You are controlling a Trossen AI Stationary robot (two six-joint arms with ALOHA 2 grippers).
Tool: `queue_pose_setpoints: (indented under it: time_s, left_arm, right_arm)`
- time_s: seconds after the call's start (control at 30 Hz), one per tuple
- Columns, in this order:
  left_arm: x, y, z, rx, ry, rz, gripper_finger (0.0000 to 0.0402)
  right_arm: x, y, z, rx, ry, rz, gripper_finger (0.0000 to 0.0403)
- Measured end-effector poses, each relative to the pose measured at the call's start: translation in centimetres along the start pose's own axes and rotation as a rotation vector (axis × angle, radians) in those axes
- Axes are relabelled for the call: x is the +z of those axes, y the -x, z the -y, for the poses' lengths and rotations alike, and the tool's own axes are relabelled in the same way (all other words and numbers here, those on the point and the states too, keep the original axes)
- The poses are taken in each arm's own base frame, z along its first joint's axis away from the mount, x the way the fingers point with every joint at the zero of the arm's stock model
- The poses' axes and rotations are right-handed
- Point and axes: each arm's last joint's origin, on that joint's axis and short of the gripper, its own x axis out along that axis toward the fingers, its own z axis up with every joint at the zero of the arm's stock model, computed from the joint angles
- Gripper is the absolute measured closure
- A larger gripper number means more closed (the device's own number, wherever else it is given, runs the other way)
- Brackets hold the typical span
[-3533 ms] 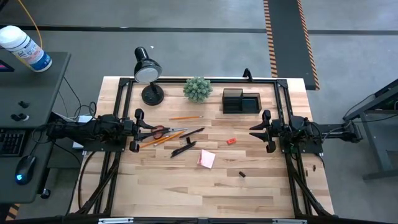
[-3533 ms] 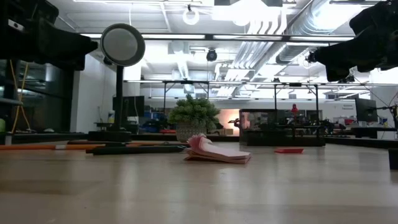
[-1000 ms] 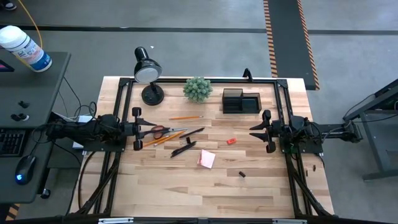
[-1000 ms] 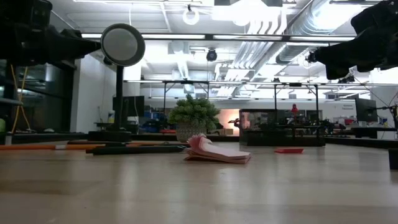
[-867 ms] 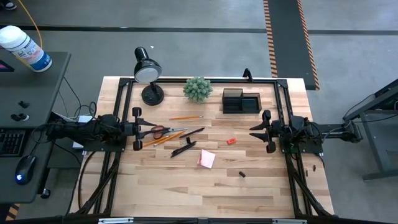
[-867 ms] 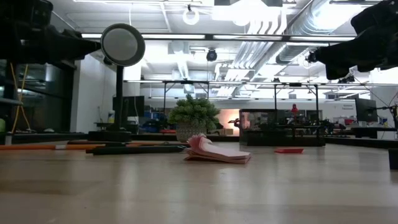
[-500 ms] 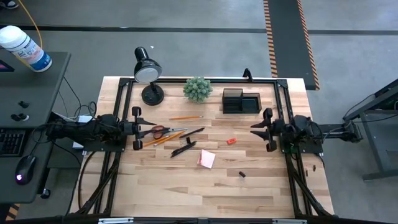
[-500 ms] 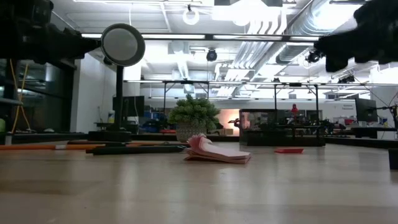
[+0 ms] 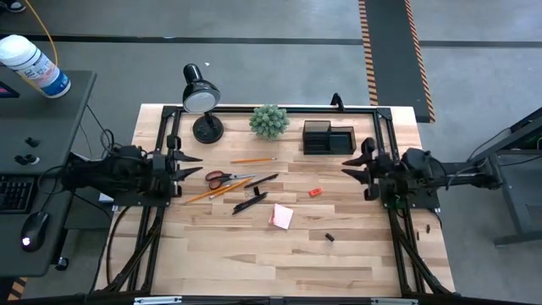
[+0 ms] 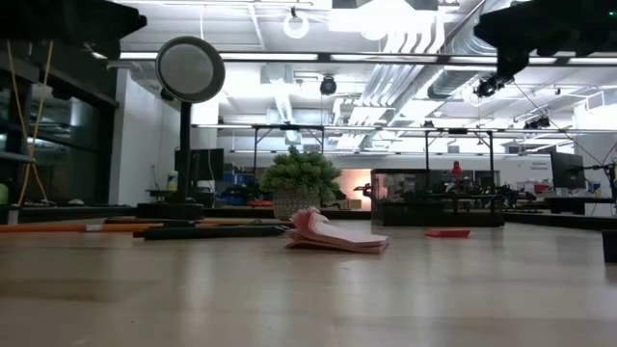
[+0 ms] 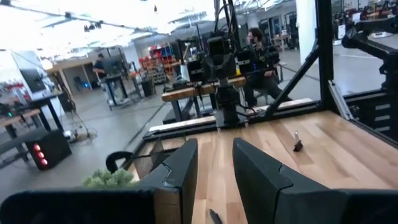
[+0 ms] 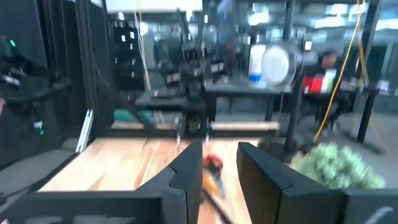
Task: Pick and place office supplies into organizer
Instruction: Put the bottom black binder clip into the black desk organizer
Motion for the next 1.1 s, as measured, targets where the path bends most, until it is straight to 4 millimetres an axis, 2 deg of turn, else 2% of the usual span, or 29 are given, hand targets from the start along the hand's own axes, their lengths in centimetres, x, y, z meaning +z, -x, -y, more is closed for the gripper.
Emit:
queue_pose_setpoints:
  time_s: [0.13,0.37,0.6,0.73,0.87,1.1]
  left_arm:
    - [0.0,-0.5,0.1,-0.032,0.003,-0.036,0.0311]
    - [-0.9,-2.1,0.6,-0.081,0.005,-0.155,0.0312]
    - [-2.3,-3.8,1.5,-0.212,0.014,-0.288,0.0312]
    - [-3.1,-4.7,1.9,-0.261,0.025,-0.363,0.0312]
    - [-3.8,-5.6,2.3,-0.308,0.056,-0.42,0.0312]
    - [-3.8,-7.5,3.8,-0.408,-0.027,-0.349,0.0312]
  right_arm:
    - [0.9,-1.8,-0.2,0.033,-0.048,-0.137,0.0311]
    - [2.8,-4.8,-1.1,0.101,-0.167,-0.484,0.0311]
    - [5.6,-6.4,-2.8,0.153,-0.165,-0.742,0.0311]
    - [6.6,-6.8,-3.8,0.149,-0.236,-0.858,0.0311]
    - [5.8,-7.0,-5.0,0.174,-0.304,-0.995,0.0311]
    - [2.1,-7.5,-7.1,0.101,-0.317,-1.176,0.0311]
